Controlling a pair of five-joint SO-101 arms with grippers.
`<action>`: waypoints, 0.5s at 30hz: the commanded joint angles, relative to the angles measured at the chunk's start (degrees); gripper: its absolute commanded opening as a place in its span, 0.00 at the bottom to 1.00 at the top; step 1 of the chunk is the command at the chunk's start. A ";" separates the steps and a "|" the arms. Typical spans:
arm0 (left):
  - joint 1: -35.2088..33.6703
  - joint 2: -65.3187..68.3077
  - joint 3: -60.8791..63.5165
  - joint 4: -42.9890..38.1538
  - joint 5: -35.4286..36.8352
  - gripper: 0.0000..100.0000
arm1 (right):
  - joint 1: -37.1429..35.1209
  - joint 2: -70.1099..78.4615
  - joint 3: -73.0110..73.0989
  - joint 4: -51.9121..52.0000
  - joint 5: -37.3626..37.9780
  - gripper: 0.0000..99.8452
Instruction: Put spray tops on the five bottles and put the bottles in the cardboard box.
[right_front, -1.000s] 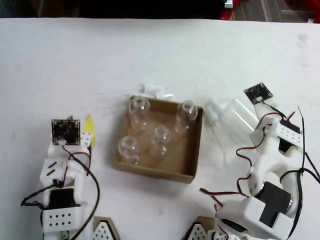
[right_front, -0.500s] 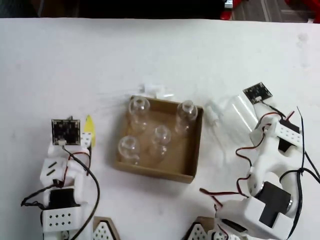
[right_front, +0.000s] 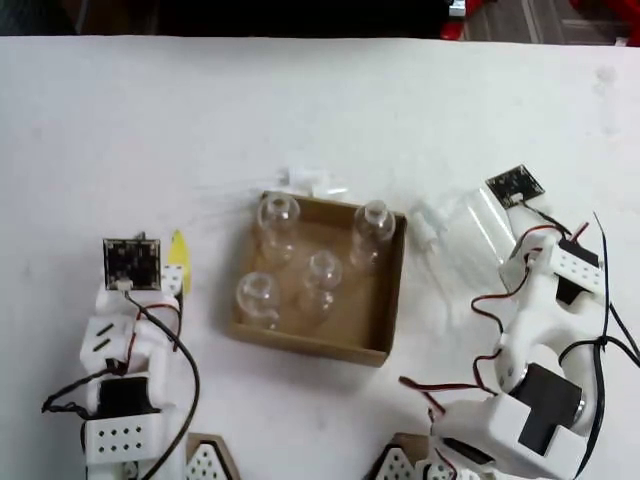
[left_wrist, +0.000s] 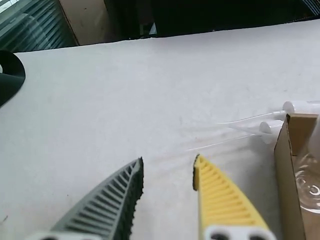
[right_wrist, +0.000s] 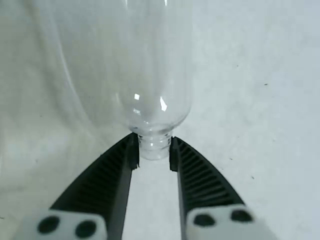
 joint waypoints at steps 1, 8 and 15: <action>0.84 -0.75 -0.18 -2.02 -0.70 0.15 | -0.66 -0.22 -0.26 -0.92 0.44 0.04; 0.84 -0.75 -0.18 -2.02 -0.70 0.15 | -0.66 -0.22 -0.26 -0.84 0.53 0.12; 0.84 -0.75 -0.18 -2.02 -0.70 0.15 | -0.92 -0.22 -0.26 -0.92 0.53 0.09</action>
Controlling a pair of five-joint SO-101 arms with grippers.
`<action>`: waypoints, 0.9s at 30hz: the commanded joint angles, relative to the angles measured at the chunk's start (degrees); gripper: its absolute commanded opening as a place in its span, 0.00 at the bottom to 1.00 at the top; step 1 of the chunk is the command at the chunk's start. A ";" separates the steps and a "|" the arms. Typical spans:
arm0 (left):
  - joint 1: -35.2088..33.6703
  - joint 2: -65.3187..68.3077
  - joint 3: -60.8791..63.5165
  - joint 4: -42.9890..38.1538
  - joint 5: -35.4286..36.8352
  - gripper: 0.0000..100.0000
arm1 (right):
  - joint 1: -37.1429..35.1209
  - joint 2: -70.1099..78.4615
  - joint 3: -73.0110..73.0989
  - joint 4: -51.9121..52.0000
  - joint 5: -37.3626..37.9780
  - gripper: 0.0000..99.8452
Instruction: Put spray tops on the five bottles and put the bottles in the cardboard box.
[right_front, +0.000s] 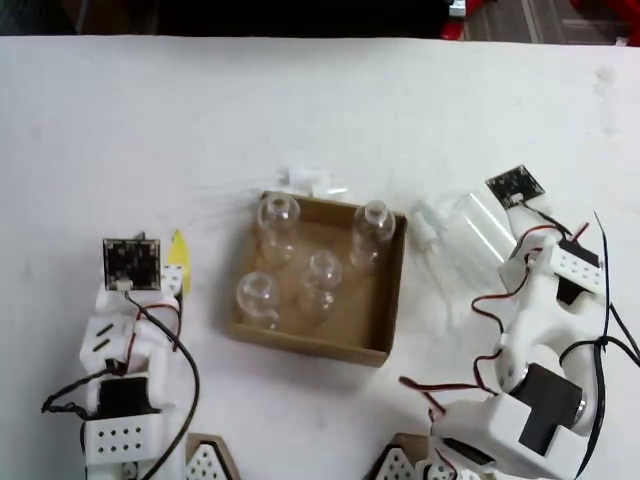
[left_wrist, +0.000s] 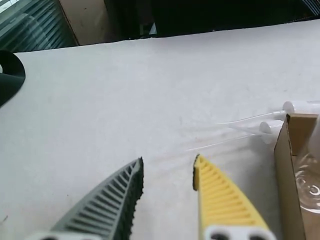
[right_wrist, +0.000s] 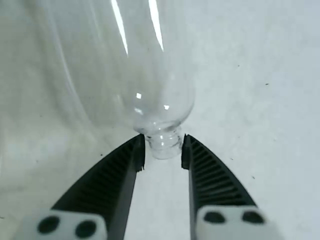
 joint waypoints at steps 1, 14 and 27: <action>0.84 -0.75 -0.18 -2.02 -0.70 0.15 | -0.92 -0.22 -0.26 -0.92 0.62 0.09; 0.57 -0.75 -0.70 -1.67 -0.09 0.15 | -0.48 -1.01 -0.70 -0.92 0.53 0.02; 3.03 -0.75 -19.25 16.79 8.09 0.24 | -1.98 -23.25 -26.73 31.34 0.62 0.02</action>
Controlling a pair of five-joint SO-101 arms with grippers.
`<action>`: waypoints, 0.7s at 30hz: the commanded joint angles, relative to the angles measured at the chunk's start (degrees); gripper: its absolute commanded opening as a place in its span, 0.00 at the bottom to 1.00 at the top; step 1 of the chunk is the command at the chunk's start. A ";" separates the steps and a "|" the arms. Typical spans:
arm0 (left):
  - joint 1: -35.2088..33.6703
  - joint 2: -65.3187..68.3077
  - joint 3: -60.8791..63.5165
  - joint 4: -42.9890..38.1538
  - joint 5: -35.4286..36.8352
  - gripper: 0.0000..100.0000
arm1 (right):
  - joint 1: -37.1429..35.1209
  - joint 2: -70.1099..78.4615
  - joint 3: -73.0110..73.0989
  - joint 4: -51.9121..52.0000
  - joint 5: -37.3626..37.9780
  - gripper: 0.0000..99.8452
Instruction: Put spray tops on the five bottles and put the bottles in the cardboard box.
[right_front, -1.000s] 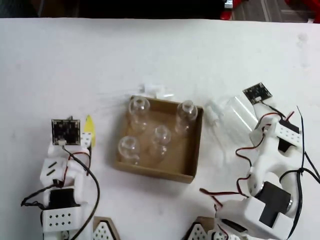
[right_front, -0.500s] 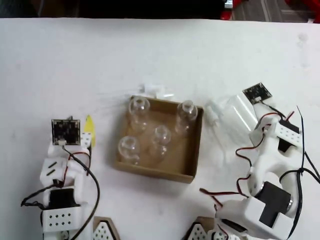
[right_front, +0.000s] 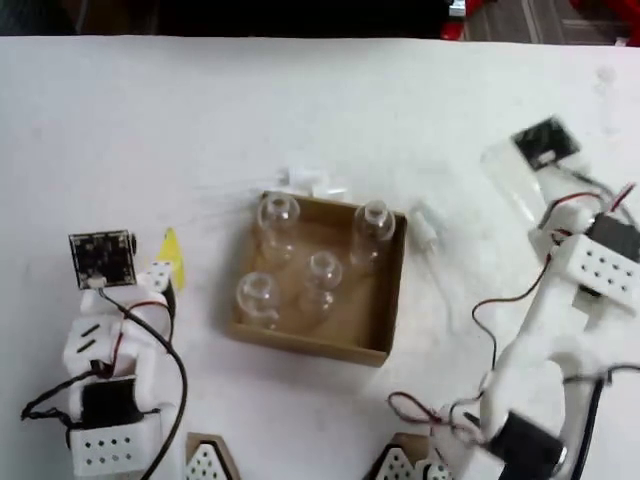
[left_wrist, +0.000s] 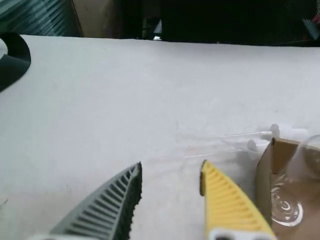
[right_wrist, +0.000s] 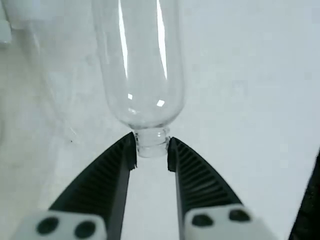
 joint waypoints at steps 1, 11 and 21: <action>4.79 -0.75 -9.41 2.81 1.05 0.26 | -2.77 -7.60 -10.37 11.21 0.44 0.02; 15.96 -0.48 -35.87 12.31 8.18 0.26 | -20.97 -21.14 -25.93 34.15 6.42 0.02; 31.16 -0.40 -40.09 9.58 14.24 0.26 | -44.09 -34.95 -19.87 34.24 -2.29 0.02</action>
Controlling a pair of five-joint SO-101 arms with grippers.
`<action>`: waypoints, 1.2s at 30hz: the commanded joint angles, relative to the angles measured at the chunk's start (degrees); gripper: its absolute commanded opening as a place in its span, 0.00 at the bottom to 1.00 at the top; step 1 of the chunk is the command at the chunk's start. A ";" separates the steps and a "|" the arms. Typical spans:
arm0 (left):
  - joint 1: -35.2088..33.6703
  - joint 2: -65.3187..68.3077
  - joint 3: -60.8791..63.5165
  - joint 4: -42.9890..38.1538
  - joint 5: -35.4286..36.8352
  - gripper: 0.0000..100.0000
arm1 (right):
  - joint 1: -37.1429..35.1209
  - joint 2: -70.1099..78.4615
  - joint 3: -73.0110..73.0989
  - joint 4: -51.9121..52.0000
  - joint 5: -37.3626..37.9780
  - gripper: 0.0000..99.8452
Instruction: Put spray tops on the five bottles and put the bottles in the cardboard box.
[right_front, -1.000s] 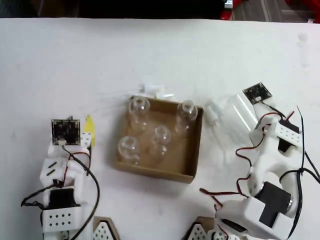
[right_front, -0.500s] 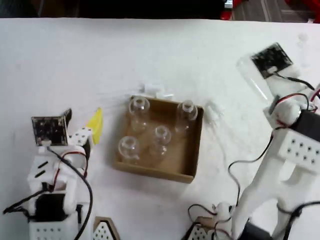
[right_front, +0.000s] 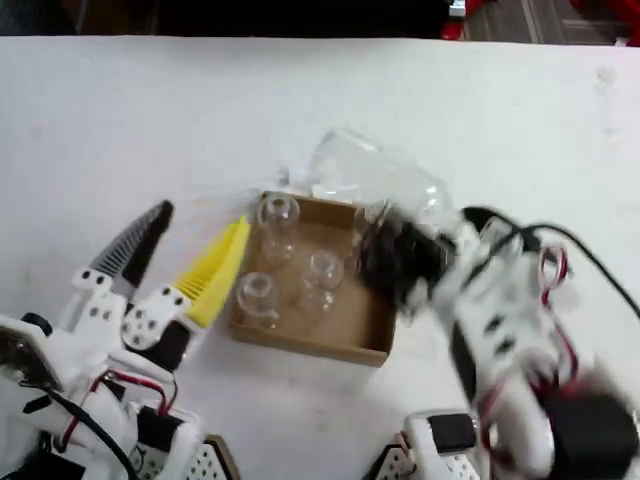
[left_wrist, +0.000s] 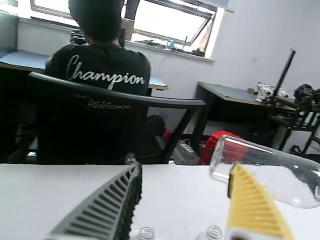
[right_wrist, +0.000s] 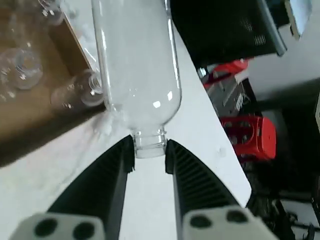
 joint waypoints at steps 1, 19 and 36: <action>5.85 1.01 -2.37 -2.11 1.41 0.26 | -7.60 -1.71 1.58 1.54 -5.36 0.02; 5.85 0.92 7.38 -3.08 1.76 0.26 | -25.80 -5.58 7.56 1.54 -14.86 0.02; 6.46 0.66 9.58 -2.64 1.85 0.26 | -25.89 -6.73 2.55 -1.36 -26.02 0.02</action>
